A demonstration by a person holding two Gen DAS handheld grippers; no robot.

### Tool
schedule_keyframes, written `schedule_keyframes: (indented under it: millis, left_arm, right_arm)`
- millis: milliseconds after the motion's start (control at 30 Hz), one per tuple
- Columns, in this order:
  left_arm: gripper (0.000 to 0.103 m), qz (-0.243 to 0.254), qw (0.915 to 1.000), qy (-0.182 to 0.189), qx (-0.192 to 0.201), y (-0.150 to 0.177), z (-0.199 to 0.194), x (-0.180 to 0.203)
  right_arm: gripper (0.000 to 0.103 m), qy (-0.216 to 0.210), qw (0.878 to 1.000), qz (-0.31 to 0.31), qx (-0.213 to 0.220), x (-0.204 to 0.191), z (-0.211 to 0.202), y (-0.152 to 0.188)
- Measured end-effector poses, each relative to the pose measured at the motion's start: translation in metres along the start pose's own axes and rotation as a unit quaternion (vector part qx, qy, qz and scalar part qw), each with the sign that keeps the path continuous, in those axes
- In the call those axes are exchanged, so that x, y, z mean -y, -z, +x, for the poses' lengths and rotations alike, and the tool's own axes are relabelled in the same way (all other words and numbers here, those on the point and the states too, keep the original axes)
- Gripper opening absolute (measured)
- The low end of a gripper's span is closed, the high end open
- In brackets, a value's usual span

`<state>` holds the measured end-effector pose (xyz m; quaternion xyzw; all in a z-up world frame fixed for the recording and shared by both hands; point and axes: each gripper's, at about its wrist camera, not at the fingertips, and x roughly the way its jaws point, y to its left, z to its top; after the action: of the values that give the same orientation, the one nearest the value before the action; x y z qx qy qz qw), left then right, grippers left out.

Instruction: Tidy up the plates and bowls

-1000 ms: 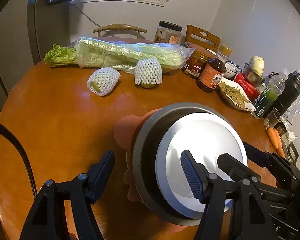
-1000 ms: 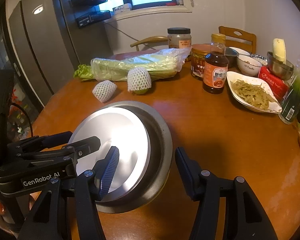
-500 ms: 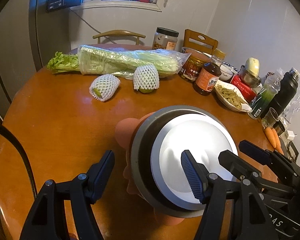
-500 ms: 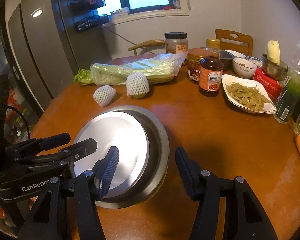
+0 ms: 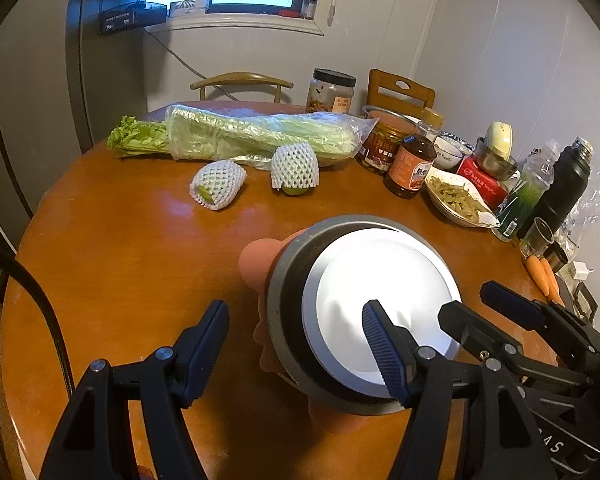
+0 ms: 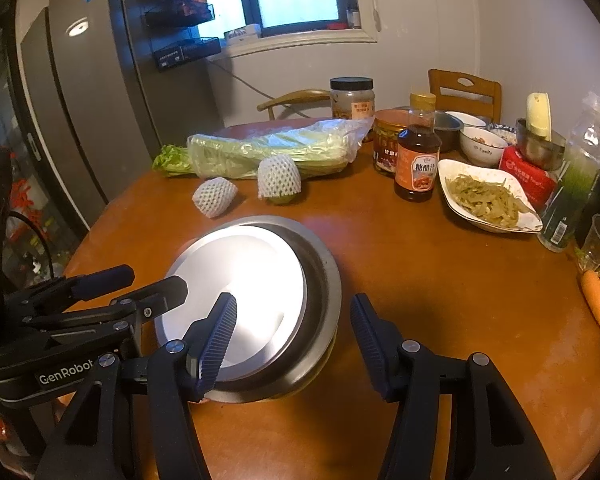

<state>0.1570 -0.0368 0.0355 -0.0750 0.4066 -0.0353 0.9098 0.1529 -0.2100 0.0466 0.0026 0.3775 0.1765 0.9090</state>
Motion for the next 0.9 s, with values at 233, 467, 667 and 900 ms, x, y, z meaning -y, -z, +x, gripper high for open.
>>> schedule_keyframes:
  millis: [233, 467, 667, 900]
  left_arm:
    - [0.069, 0.000, 0.9999, 0.000, 0.012, 0.009, -0.015, -0.001]
    - [0.069, 0.001, 0.9997, -0.006, 0.023, 0.023, -0.030, -0.003]
    - [0.069, 0.002, 0.9994, -0.009, 0.032, 0.033, -0.040, -0.006]
    - [0.070, 0.006, 0.9992, -0.015, 0.036, 0.048, -0.049, -0.006]
  right_arm:
    - [0.061, 0.003, 1.000, -0.003, 0.006, -0.006, -0.011, 0.008]
    - [0.061, 0.007, 1.000, -0.003, 0.017, -0.014, -0.024, 0.019]
    - [0.062, 0.011, 1.000, -0.004, 0.024, -0.022, -0.034, 0.030]
    - [0.063, 0.017, 0.999, -0.004, 0.030, -0.026, -0.042, 0.044]
